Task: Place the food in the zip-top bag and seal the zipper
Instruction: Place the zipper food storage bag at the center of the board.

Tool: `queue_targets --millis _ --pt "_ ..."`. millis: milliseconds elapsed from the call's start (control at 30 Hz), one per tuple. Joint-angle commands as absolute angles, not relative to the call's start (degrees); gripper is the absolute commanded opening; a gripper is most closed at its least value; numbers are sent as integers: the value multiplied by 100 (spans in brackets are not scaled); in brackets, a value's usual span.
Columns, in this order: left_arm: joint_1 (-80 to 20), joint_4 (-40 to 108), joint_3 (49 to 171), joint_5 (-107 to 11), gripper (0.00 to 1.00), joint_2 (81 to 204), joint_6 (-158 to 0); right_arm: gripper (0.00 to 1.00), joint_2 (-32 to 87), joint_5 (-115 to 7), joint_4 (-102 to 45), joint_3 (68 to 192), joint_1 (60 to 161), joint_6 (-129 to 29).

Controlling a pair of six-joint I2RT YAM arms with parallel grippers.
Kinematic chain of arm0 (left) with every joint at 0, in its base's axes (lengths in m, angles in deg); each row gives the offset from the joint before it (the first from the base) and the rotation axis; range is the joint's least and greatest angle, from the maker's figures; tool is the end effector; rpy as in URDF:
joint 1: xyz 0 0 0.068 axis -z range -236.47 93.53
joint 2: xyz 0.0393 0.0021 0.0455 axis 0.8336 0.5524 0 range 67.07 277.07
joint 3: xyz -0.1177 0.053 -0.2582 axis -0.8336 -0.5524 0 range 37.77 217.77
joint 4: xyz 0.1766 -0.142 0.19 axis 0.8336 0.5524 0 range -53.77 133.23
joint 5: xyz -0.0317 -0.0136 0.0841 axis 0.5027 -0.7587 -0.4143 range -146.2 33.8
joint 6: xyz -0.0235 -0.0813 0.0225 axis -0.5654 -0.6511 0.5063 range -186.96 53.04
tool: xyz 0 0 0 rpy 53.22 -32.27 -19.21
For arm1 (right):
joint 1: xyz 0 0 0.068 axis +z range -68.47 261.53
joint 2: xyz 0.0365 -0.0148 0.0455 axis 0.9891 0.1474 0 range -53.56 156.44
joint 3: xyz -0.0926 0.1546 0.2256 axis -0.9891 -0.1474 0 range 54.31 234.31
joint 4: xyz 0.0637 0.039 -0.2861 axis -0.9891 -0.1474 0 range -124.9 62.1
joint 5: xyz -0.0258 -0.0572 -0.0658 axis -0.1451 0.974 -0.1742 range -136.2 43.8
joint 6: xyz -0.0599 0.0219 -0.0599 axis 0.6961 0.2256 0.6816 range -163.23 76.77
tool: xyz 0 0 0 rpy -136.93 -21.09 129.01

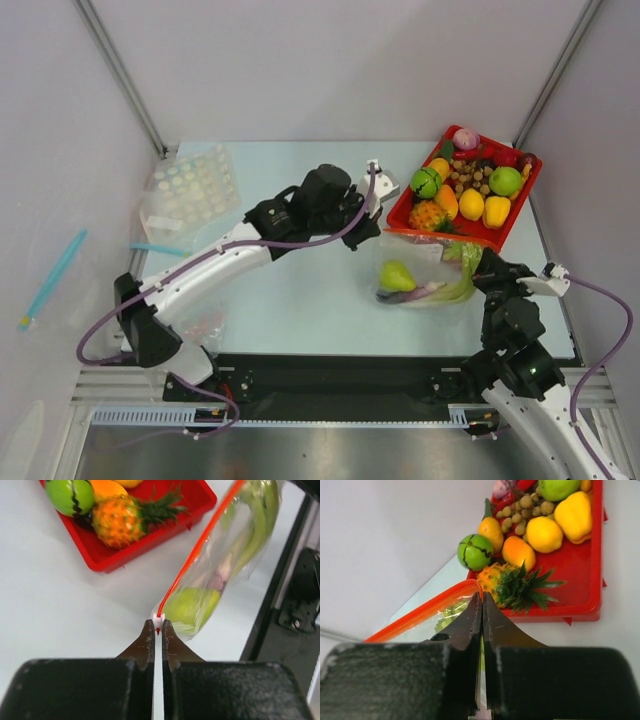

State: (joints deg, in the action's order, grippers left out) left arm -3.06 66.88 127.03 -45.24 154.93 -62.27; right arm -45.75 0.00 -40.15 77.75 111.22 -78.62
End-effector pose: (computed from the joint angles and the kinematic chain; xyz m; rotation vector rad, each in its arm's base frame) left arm 0.2386 -0.3462 0.3871 1.1487 1.8192 -0.7070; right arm 0.1358 0.0129 0.2928 0.7026 1.3674 0.2957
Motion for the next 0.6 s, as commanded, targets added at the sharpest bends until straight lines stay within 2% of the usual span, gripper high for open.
queue_targets --millis 0,133,333,433,500,533,567 --pt "-453 6743 13470 -4978 0 15899 -6511 0 -4363 1004 -3485 7804 11035 -7733" --pt "-479 6989 14506 -5084 0 16664 -6660 0 -4240 1067 -3353 7812 11035 -7671" --pt "-523 6595 14588 -5321 0 16999 -7056 0 -4117 1119 -3195 7812 11018 -7558" --pt "-593 6453 14640 -5470 1 17157 -7372 7 -3749 1146 -3045 7917 11000 -7417" --pt "-672 6444 14588 -5837 16 17079 -7818 51 -3555 885 -3193 8223 11000 -7329" --pt "-698 6418 14379 -5910 30 17000 -7951 71 -3346 795 -3307 8356 11000 -7311" --pt "-707 6313 14185 -6058 59 16860 -8075 99 -3248 751 -3657 8523 11000 -7354"
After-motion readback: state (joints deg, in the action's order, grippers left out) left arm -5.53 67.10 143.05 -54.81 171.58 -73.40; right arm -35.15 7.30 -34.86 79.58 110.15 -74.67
